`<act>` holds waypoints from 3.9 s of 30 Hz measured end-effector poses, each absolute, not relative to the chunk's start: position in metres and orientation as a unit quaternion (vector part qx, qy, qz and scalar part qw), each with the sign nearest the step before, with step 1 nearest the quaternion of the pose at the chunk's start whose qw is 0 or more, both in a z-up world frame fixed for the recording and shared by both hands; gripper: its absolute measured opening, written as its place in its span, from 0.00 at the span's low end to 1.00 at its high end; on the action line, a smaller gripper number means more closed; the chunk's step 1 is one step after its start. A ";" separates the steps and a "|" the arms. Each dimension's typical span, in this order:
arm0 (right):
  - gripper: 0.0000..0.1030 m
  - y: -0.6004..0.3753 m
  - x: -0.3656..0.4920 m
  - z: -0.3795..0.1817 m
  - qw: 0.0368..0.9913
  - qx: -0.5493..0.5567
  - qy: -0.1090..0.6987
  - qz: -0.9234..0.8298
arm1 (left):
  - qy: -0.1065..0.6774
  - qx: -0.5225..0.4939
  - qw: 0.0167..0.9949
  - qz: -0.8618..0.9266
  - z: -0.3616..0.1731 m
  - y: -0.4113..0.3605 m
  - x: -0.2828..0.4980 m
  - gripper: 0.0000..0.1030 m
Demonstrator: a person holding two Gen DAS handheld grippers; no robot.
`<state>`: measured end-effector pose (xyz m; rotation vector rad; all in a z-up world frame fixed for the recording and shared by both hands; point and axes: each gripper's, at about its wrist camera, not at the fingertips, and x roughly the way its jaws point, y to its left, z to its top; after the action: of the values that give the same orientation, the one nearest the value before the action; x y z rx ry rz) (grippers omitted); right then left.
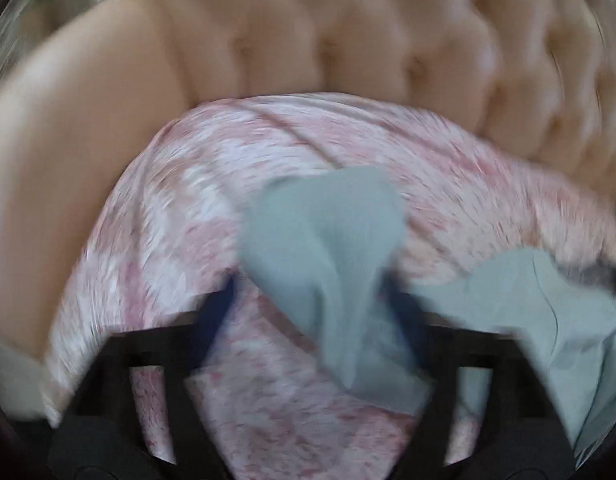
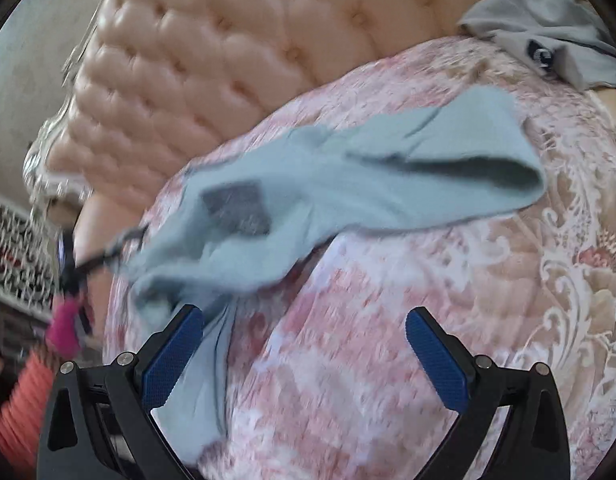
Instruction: Fold clothes
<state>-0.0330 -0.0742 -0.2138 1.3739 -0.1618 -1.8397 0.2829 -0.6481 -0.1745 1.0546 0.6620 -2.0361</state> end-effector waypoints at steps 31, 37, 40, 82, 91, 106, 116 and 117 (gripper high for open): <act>0.04 -0.105 -0.124 -0.194 0.388 0.402 0.218 -0.800 | 0.242 0.429 -0.005 -0.870 -0.210 -0.331 0.192 1.00; 0.03 -0.034 -0.172 -0.183 0.316 0.420 0.130 -0.841 | 0.226 0.429 -0.003 -0.875 -0.207 -0.323 0.186 1.00; 0.04 0.029 -0.210 -0.200 0.249 0.483 0.010 -0.839 | 0.230 0.431 0.002 -0.872 -0.209 -0.323 0.187 1.00; 0.06 -0.078 0.164 -0.145 0.485 0.553 -0.289 -0.613 | 0.631 0.315 0.001 -0.709 -0.266 -0.351 0.397 1.00; 0.06 -0.077 0.186 -0.109 0.530 0.531 -0.359 -0.556 | 0.651 0.255 -0.090 -0.710 -0.231 -0.288 0.384 1.00; 0.06 -0.062 0.195 -0.093 0.539 0.513 -0.411 -0.527 | 0.741 0.147 -0.045 -0.654 -0.243 -0.282 0.374 1.00; 0.06 -0.063 0.202 -0.082 0.545 0.513 -0.414 -0.518 | 0.778 0.087 -0.047 -0.620 -0.239 -0.297 0.315 1.00; 0.06 -0.060 0.201 -0.083 0.543 0.513 -0.414 -0.520 | 0.774 0.086 -0.051 -0.625 -0.235 -0.300 0.310 1.00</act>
<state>0.2013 -0.0603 -0.0827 1.2174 -0.9830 -1.2353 0.3099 -0.2997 -0.2353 0.2802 2.5141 -2.0300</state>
